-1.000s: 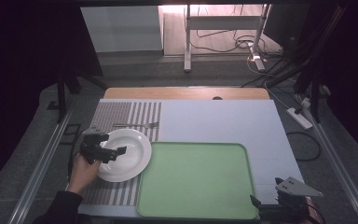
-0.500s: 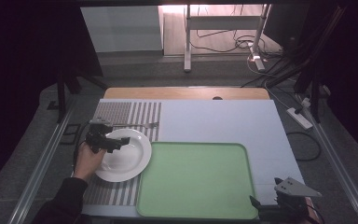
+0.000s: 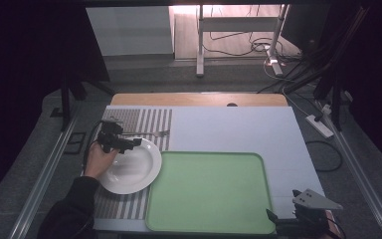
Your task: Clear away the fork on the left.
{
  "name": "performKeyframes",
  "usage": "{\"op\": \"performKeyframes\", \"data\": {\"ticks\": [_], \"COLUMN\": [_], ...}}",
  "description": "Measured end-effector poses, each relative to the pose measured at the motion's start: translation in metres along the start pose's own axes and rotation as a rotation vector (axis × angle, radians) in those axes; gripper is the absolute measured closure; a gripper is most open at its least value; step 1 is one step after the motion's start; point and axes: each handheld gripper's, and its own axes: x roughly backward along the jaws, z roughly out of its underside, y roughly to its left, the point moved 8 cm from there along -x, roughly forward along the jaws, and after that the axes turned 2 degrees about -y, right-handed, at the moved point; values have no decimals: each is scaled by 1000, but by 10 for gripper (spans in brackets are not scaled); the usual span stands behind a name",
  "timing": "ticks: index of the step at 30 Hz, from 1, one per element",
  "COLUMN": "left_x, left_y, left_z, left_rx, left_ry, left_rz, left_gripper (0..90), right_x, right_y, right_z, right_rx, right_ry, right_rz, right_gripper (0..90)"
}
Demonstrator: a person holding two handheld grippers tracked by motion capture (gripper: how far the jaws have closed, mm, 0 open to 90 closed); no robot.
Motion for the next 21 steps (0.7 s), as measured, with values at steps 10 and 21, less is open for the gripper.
{"op": "performKeyframes", "data": {"ticks": [10,21], "left_x": [-13,-25], "left_y": [26,53], "left_z": [-11,-11], "left_rx": [-6,-15], "left_ry": [44,127], "left_rz": [-57,-67], "left_gripper": [143,722], "right_x": [0,0], "right_y": [0,0], "right_z": [0,0], "right_rx": [3,1], "right_ry": [2,2], "right_rz": [-2,-3], "right_gripper": [0,0]}}
